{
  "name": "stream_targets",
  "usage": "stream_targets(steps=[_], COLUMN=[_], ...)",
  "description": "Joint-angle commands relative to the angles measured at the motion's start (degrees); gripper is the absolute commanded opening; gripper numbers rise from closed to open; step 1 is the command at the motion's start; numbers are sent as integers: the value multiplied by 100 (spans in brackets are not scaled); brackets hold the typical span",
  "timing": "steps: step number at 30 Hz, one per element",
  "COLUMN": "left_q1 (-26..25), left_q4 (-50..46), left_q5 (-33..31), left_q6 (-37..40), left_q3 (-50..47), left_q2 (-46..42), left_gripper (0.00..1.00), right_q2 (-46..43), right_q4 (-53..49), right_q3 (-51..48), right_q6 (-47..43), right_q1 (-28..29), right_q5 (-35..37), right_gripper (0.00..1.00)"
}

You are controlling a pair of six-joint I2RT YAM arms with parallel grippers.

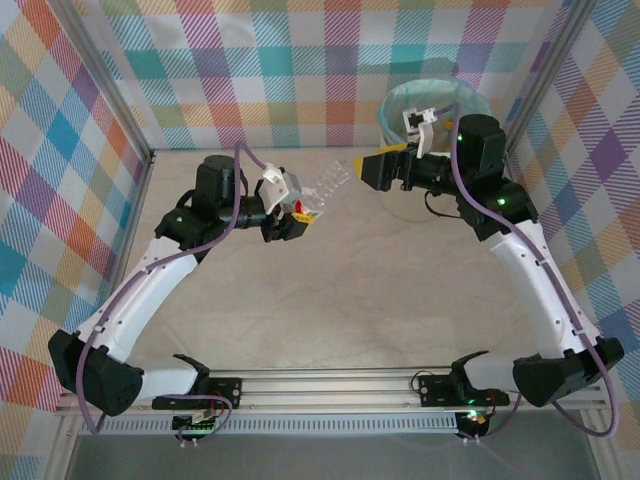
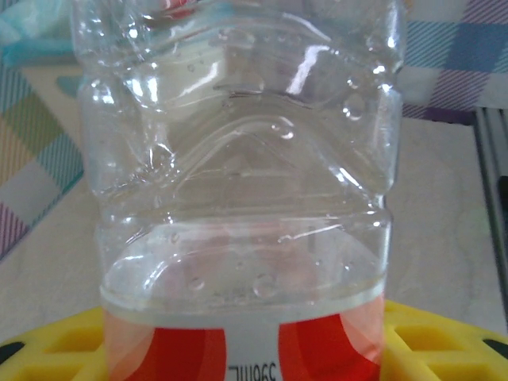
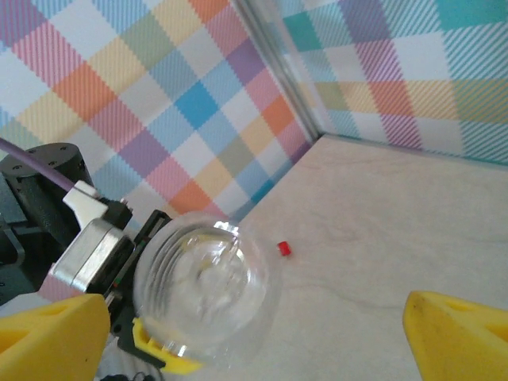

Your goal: Put the plastic bottles in the bin

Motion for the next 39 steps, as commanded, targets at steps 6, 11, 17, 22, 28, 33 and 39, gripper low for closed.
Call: stream_targets(steps=[6,11,17,22,28,33,39], left_q1=[-296,-327,-350,-354,-354,-354,-354], left_q4=[-193,-202,-138,-134,-69,123,187], left_q5=[-183,-266,-227,-186,-283,-496,-716], left_q6=[86,65,79,92,43,-155,-253], left_q3=[107,140,139,153,161,201,348], left_q2=[-253,-286,-333,-351,-431,-574,-843], left_gripper=[56,56,57,59,68,79,86], right_q2=[249,269,210,140,78,-11,85], right_q4=[-181,-400,-528,-530,-720,-964,-1613], right_q3=[337,363,373,356,452,713,1594], right_q6=[116,-36,-60,-17,61,61,-453], right_q1=[410,653,711,720,718,719,707], right_q5=[-766,-681,-458,-338,90,747,1994], right_gripper=[97,96,83,75,64,58,53])
